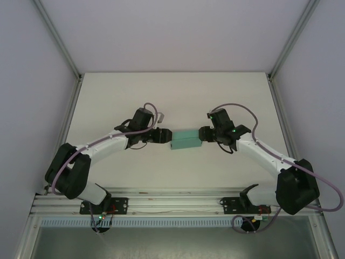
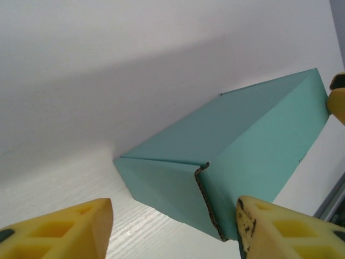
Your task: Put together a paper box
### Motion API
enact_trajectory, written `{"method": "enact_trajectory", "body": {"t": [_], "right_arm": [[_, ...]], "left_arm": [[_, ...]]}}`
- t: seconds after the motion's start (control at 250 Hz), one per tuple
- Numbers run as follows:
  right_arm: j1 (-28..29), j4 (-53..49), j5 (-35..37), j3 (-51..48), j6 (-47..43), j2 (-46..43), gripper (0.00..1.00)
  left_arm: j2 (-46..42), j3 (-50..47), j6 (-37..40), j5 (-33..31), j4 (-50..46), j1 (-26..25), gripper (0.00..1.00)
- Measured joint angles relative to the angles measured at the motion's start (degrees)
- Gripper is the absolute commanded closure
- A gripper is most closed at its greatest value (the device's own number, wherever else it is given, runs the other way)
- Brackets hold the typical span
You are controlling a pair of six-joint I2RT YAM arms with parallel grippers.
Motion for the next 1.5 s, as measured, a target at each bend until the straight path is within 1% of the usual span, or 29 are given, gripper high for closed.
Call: {"method": "enact_trajectory", "body": {"t": [0.116,0.192,0.3,0.34,0.48,0.54,0.612,0.708,0.799,0.867,0.975,1.031,1.095,1.175,1.191,1.219,1.243,1.287,1.339,1.379,1.443,1.499], "right_arm": [[-0.33,1.57,-0.74,-0.57,0.94,0.04,0.65],[-0.46,3.02,-1.57,-1.18,1.49,0.09,0.7],[-0.76,5.84,-3.17,-2.19,2.32,0.24,0.78],[-0.9,6.93,-3.76,-2.49,2.73,0.37,0.8],[-1.6,12.26,-5.81,-4.74,4.85,0.55,0.87],[-1.88,14.88,-6.19,-6.1,6.01,0.55,0.92],[-2.12,18.01,-6.43,-7.85,7.54,0.46,0.96],[-2.32,22.27,-6.6,-10.67,9.77,-0.33,0.99],[-2.36,26.6,-6.58,-13.33,11.87,-1.18,1.0],[-2.36,29.51,-6.54,-15.1,13.4,-1.7,1.0],[-2.36,33.05,-6.34,-17.22,15.56,-2.21,1.0],[-2.36,34.29,-6.19,-17.94,16.44,-2.36,1.0],[-2.36,34.86,-6.16,-18.29,17.16,-2.45,1.0],[-2.36,34.88,-6.16,-18.27,17.55,-2.6,1.0],[-2.36,34.75,-6.16,-18.25,17.57,-2.69,1.0],[-2.36,34.4,-6.16,-18.12,17.57,-2.89,1.0],[-2.36,33.83,-6.16,-17.86,17.55,-3.13,1.0],[-2.36,32.35,-6.16,-17.03,17.31,-3.56,0.95],[-2.36,30.16,-6.16,-15.72,16.85,-3.58,0.9],[-2.34,27.71,-6.16,-14.49,16.39,-3.63,0.86],[-2.29,23.87,-6.12,-12.72,15.21,-3.63,0.77],[-2.23,19.61,-5.73,-10.78,13.81,-3.48,0.7]], "left_arm": [[1.03,-0.55,-0.5,1.25,2.14,0.0,0.45],[1.44,-1.07,-1.01,2.16,3.82,0.0,0.5],[1.86,-1.46,-1.42,3.02,5.64,0.04,0.54],[2.12,-1.51,-1.68,3.32,6.27,0.04,0.56],[2.51,-2.08,-2.71,4.61,8.57,0.04,0.66],[2.64,-2.27,-3.02,5.22,9.42,0.04,0.68],[2.84,-2.62,-3.69,5.77,10.58,0.04,0.74],[2.84,-3.5,-4.42,6.25,12.24,0.42,0.79],[2.82,-4.15,-4.66,6.03,13.64,0.55,0.83],[2.84,-4.17,-4.61,5.46,13.94,0.55,0.9],[3.15,-4.17,-4.59,4.17,14.64,0.52,0.92],[3.34,-4.15,-4.55,3.54,15.15,0.52,0.99],[3.34,-4.13,-4.57,2.56,15.56,0.37,0.99],[3.32,-4.07,-4.48,1.55,15.69,0.09,0.98],[3.32,-4.0,-4.46,1.33,15.67,-0.02,0.95],[3.3,-3.87,-4.42,0.92,15.65,-0.15,0.88],[3.23,-3.69,-4.22,0.66,15.5,-0.26,0.85],[3.21,-3.17,-4.07,0.04,14.86,-0.5,0.81],[3.21,-2.45,-3.72,-0.63,13.77,-0.79,0.7],[3.23,-1.84,-3.21,-1.29,12.48,-1.14,0.64],[3.23,-0.96,-2.75,-2.56,10.36,-1.38,0.49],[3.26,-0.07,-2.36,-3.63,8.24,-1.42,0.45]]}}
